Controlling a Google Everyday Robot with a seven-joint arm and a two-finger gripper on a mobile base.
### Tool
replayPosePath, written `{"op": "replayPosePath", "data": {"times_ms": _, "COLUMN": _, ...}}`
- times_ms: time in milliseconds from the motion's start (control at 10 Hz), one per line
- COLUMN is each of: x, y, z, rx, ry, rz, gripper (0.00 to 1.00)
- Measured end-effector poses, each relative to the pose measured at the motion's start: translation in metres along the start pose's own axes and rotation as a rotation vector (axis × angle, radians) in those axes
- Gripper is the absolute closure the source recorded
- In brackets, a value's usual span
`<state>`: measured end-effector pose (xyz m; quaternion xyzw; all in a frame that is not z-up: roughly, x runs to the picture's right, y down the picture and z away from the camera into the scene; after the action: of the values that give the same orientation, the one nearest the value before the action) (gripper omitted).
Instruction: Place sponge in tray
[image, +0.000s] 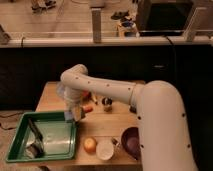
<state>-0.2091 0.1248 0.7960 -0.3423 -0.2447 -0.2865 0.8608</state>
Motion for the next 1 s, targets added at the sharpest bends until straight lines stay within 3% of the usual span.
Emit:
{"op": "replayPosePath", "data": {"times_ms": 200, "x": -0.038, "y": -0.018, "z": 0.019, "rx": -0.042, "ry": -0.017, "rz": -0.088, "gripper": 1.0}}
{"op": "replayPosePath", "data": {"times_ms": 400, "x": -0.072, "y": -0.013, "z": 0.036, "rx": -0.071, "ry": -0.005, "rz": -0.171, "gripper": 1.0}}
{"op": "replayPosePath", "data": {"times_ms": 600, "x": -0.082, "y": -0.005, "z": 0.043, "rx": -0.065, "ry": -0.002, "rz": -0.202, "gripper": 0.95}}
{"op": "replayPosePath", "data": {"times_ms": 700, "x": -0.086, "y": 0.001, "z": 0.049, "rx": -0.056, "ry": 0.0, "rz": -0.224, "gripper": 0.82}}
{"op": "replayPosePath", "data": {"times_ms": 800, "x": -0.088, "y": 0.003, "z": 0.052, "rx": -0.055, "ry": 0.0, "rz": -0.231, "gripper": 0.76}}
{"op": "replayPosePath", "data": {"times_ms": 1000, "x": -0.097, "y": 0.011, "z": 0.064, "rx": -0.057, "ry": 0.0, "rz": -0.281, "gripper": 0.55}}
